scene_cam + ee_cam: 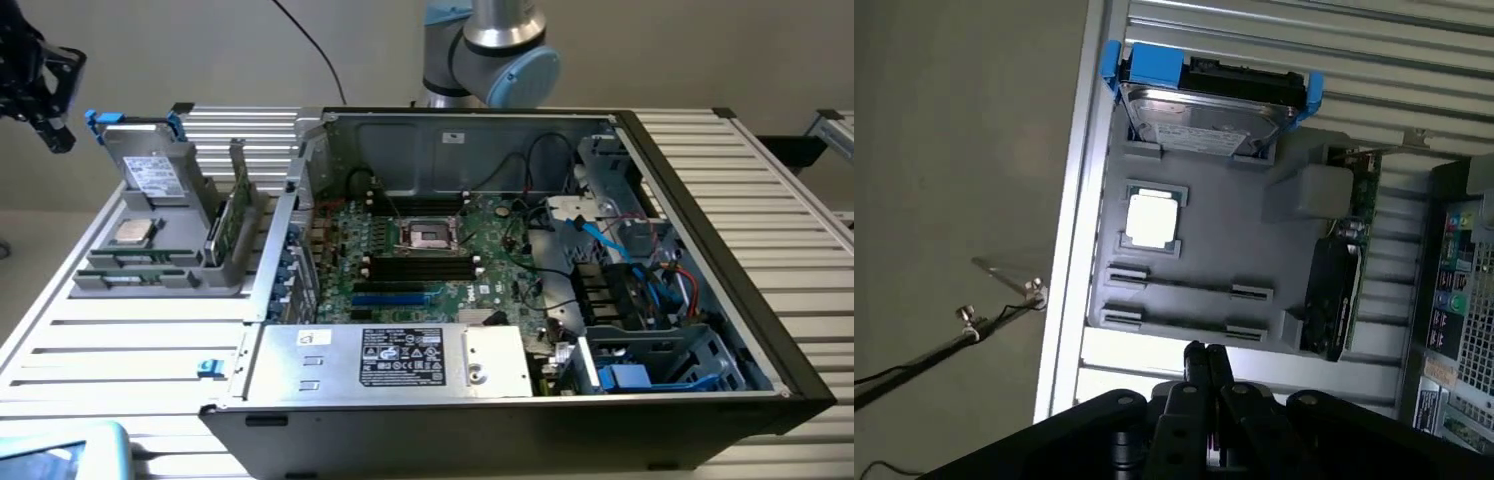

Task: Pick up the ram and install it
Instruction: 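Pick up the ram and move it above insertion slot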

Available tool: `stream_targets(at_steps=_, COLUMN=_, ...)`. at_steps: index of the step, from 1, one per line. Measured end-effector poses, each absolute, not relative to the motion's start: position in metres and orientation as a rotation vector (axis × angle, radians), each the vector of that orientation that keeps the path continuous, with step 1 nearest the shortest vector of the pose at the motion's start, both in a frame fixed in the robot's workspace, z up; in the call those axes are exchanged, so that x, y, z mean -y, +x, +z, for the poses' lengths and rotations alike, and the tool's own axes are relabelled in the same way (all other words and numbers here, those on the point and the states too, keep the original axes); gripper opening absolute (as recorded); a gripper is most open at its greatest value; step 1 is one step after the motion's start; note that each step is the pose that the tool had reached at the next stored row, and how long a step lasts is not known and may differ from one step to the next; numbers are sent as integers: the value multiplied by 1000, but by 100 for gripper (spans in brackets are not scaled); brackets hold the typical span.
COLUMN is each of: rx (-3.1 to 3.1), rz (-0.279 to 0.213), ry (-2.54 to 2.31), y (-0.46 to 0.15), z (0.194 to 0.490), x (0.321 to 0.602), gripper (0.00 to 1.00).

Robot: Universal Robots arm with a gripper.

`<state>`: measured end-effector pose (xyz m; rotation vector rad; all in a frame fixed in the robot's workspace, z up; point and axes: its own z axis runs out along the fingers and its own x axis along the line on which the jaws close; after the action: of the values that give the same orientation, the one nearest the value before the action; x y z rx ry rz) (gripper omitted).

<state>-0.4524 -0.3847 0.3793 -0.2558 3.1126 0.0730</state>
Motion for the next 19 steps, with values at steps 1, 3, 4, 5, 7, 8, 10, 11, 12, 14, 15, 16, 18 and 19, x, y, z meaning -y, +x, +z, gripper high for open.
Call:
stream_targets(at_steps=1, rx=-3111, rz=73, ry=-284, y=-452, z=379, x=385, gripper=11)
stream_targets(at_steps=3, rx=-3106, rz=74, ry=-340, y=-452, z=379, x=385, gripper=11)
stream_targets(at_steps=4, rx=-3103, rz=74, ry=-370, y=-452, z=379, x=385, gripper=11)
stream_targets(at_steps=5, rx=-3100, rz=74, ry=-397, y=-452, z=379, x=385, gripper=11)
stream_targets(at_steps=7, rx=-3093, rz=75, ry=-453, y=-452, z=379, x=385, gripper=11)
stream_targets(at_steps=8, rx=-3089, rz=75, ry=-483, y=-452, z=379, x=385, gripper=11)
stream_targets(at_steps=10, rx=-3081, rz=75, ry=-538, y=-452, z=379, x=385, gripper=11)
stream_targets(at_steps=11, rx=-3076, rz=75, ry=-566, y=-452, z=379, x=385, gripper=11)
stream_targets(at_steps=12, rx=-3071, rz=76, ry=-594, y=-452, z=379, x=385, gripper=11)
stream_targets(at_steps=14, rx=-3061, rz=76, ry=-652, y=-452, z=379, x=385, gripper=11)
stream_targets(at_steps=15, rx=-3055, rz=76, ry=-679, y=-452, z=379, x=385, gripper=11)
stream_targets(at_steps=16, rx=-3049, rz=76, ry=-706, y=-452, z=379, x=385, gripper=11)
stream_targets(at_steps=18, rx=-3037, rz=77, ry=-761, y=-452, z=379, x=385, gripper=11)
stream_targets(at_steps=19, rx=-3031, rz=77, ry=-788, y=-452, z=379, x=385, gripper=11)
